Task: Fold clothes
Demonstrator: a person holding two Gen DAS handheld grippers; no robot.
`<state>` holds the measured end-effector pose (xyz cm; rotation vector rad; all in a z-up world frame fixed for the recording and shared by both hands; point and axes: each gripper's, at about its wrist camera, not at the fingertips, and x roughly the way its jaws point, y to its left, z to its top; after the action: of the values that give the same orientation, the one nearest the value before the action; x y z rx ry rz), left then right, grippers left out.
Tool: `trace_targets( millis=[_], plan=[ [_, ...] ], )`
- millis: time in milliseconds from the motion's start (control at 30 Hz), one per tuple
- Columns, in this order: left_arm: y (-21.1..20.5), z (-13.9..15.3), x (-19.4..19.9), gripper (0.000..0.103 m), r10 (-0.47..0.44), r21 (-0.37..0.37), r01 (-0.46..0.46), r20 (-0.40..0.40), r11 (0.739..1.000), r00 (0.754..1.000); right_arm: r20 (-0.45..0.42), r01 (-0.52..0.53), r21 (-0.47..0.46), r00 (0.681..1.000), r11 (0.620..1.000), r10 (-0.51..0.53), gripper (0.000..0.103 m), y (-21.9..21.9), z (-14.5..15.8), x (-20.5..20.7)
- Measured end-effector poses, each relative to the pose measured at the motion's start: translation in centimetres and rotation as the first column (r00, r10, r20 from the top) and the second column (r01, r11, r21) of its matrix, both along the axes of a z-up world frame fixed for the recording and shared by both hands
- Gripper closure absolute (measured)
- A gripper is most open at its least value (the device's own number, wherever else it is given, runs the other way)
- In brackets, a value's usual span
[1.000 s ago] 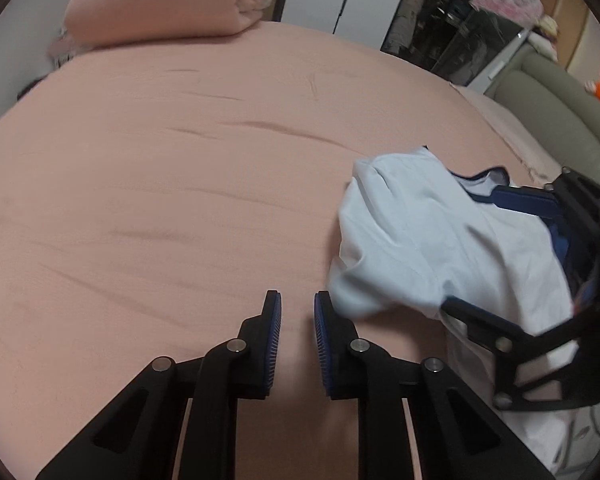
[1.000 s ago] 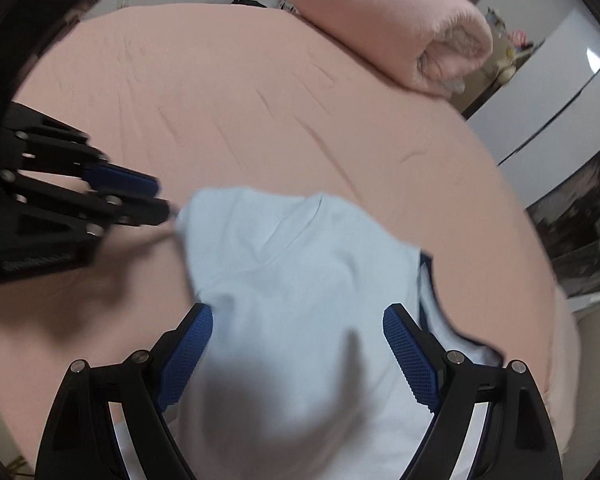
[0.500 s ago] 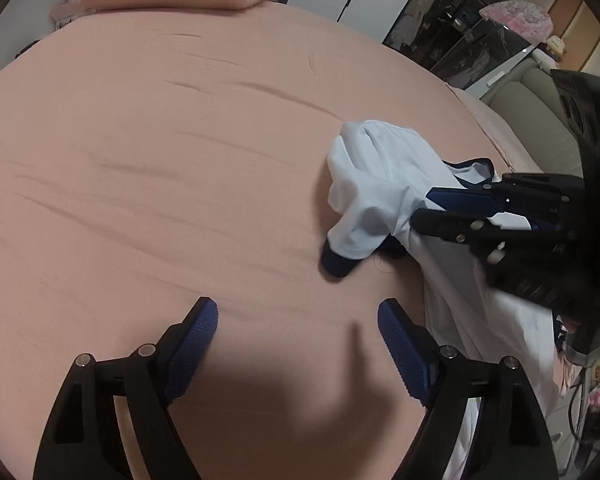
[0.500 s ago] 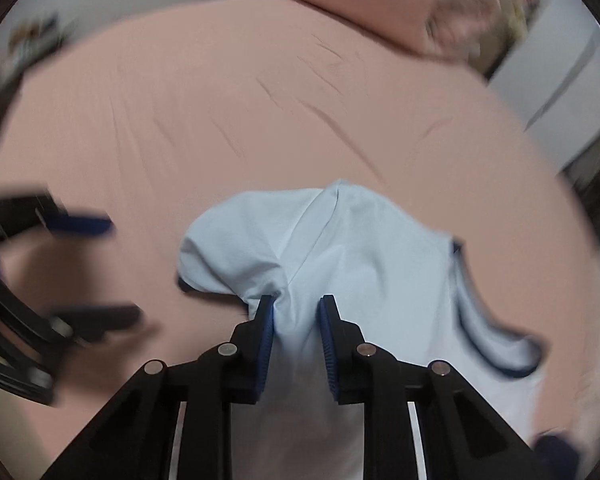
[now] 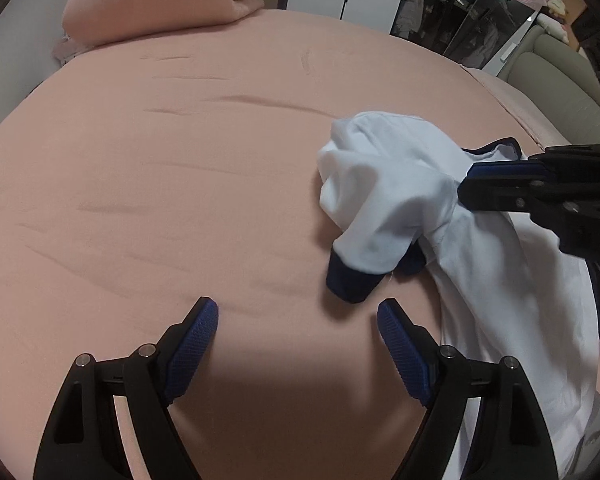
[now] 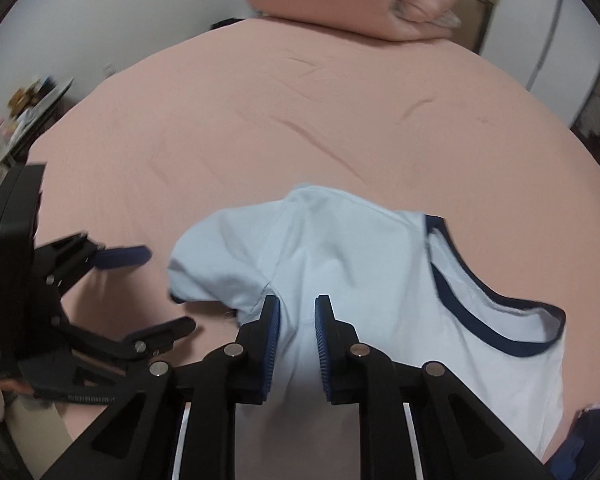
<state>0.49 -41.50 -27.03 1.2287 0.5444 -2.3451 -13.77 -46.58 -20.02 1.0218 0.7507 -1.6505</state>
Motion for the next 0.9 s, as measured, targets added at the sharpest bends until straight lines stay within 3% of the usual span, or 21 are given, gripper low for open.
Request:
trace_targets(
  millis=[267,333,400,433,467,500,533,567,633,900],
  plan=[
    [-0.2,0.7,-1.9,0.021,0.030,-0.017,-0.031,-0.032,0.999,0.999,0.020,0.094,0.019,0.995,0.995,-0.094,0.087,1.3,-0.9,-2.1],
    [-0.1,0.8,-2.5,0.021,0.030,-0.065,-0.030,-0.010,0.997,1.000,0.007,0.089,0.015,0.996,0.996,-0.089,0.087,1.1,-0.8,-1.6],
    [0.1,0.8,-3.1,0.033,0.031,-0.113,-0.029,0.011,0.993,0.999,-0.021,0.049,-0.009,0.999,0.999,-0.049,0.086,1.3,-0.1,-0.5],
    [0.1,0.8,-3.4,0.058,0.037,-0.127,-0.034,0.020,0.991,0.999,-0.043,0.016,-0.015,0.999,1.000,-0.017,0.085,1.3,0.3,0.2],
    [-0.1,0.8,-3.5,0.072,0.056,-0.121,-0.053,0.022,0.991,0.998,-0.070,-0.019,-0.014,0.997,1.000,0.018,0.082,1.2,0.5,0.9],
    [-0.3,0.9,-3.6,0.075,0.068,-0.109,-0.065,0.017,0.992,0.998,-0.092,-0.049,-0.012,0.995,0.999,0.048,0.078,1.0,0.6,1.6],
    [-0.4,1.1,-3.6,0.080,0.063,-0.085,-0.063,-0.005,0.994,0.998,-0.096,-0.069,-0.014,0.993,0.997,0.068,0.065,1.0,0.7,2.1],
    [-0.5,1.4,-3.7,0.082,0.056,-0.070,-0.058,-0.022,0.996,0.998,-0.088,-0.084,-0.021,0.993,0.996,0.082,0.048,1.1,0.8,2.4],
    [-0.6,2.1,-4.2,0.082,0.032,-0.075,-0.035,-0.033,0.997,0.999,-0.080,-0.101,-0.050,0.992,0.994,0.096,0.035,1.5,1.1,2.9],
    [-1.2,4.4,-5.6,0.082,-0.042,-0.069,0.037,-0.077,0.997,0.996,-0.200,-0.168,-0.016,0.966,0.986,0.161,0.034,0.7,0.4,5.9]
  ],
)
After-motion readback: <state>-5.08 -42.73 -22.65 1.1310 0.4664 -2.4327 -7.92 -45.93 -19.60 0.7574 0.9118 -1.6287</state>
